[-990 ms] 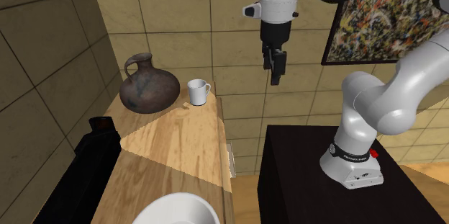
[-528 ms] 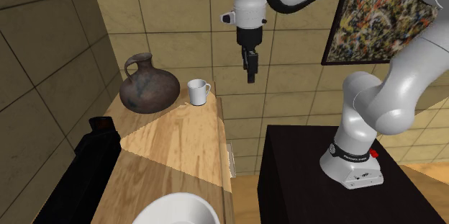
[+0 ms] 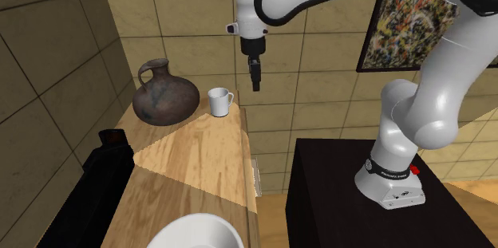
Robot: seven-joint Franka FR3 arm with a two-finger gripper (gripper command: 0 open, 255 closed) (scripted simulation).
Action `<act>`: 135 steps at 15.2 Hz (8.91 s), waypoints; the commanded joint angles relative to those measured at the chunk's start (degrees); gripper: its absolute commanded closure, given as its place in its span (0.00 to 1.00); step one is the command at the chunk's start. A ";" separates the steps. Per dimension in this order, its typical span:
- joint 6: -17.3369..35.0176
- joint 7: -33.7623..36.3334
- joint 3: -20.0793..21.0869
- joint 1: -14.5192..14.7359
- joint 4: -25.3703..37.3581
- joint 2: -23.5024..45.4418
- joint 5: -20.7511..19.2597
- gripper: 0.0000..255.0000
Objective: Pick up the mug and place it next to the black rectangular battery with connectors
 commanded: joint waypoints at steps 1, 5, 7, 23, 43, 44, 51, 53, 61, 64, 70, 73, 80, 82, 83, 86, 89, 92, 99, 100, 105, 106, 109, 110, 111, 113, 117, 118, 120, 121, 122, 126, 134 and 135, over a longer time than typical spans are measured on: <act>1.31 -2.44 -1.48 -0.54 2.89 4.30 0.66 0.00; 2.86 -6.91 -3.62 -1.79 9.38 12.84 2.90 0.00; 3.22 -9.12 -4.43 -2.59 13.11 17.27 4.31 0.00; 1.22 -19.33 -4.81 -10.97 41.97 46.59 13.29 0.00; 3.67 -19.51 -4.67 -10.86 40.04 47.13 13.52 1.00; 3.67 -19.52 -4.67 -10.87 40.03 47.13 13.52 1.00; -0.14 -19.16 -4.93 -10.87 42.49 45.72 13.05 1.00; -1.47 -19.05 -5.00 -10.90 43.47 45.35 12.92 1.00; -7.07 -18.65 -5.22 -11.16 48.17 44.38 12.55 1.00; -9.31 -18.51 -5.28 -11.33 50.31 44.26 12.47 1.00; -14.07 -18.26 -5.34 -11.81 55.36 44.50 12.45 1.00; -16.64 -18.14 -5.34 -12.15 58.35 44.91 12.52 1.00; -20.21 -15.71 -4.87 -10.69 61.84 44.70 12.42 1.00; -19.57 -13.45 -4.39 -8.63 60.28 43.66 12.14 1.00; -19.32 -12.31 -4.14 -7.64 59.68 43.26 12.03 1.00; -18.83 -8.86 -3.32 -4.79 58.61 42.50 11.77 1.00; -18.68 -5.40 -2.42 -2.12 58.55 42.38 11.62 1.00; -18.90 -1.95 -1.50 0.40 59.48 42.91 11.58 1.00; -21.05 6.02 0.64 5.73 66.17 46.95 11.83 1.00; -21.63 7.15 0.94 6.41 67.80 47.93 11.90 1.00; -26.79 12.98 2.47 9.34 81.32 55.86 12.48 1.00; -25.30 12.83 2.39 9.59 78.84 54.90 12.39 1.00; -21.50 12.48 2.23 10.17 73.00 52.89 12.20 1.00; -20.39 12.38 2.20 10.32 71.40 52.42 12.15 1.00; -19.33 12.29 2.17 10.45 69.92 52.00 12.12 1.00; -17.33 12.13 2.12 10.69 67.24 51.34 12.06 1.00; -13.68 11.83 2.08 11.05 62.72 50.50 12.01 1.00; -12.83 11.77 2.08 11.13 61.73 50.37 12.00 1.00; -11.17 11.63 2.08 11.26 59.87 50.18 12.01 1.00; -10.37 11.57 2.08 11.32 59.01 50.13 12.02 1.00; -9.58 11.50 2.08 11.38 58.18 50.09 12.03 1.00; -6.55 11.25 2.11 11.56 55.19 50.16 12.10 1.00; -0.99 10.76 2.24 11.78 50.52 51.08 12.36 1.00; -0.34 10.70 2.26 11.80 50.04 51.26 12.41 1.00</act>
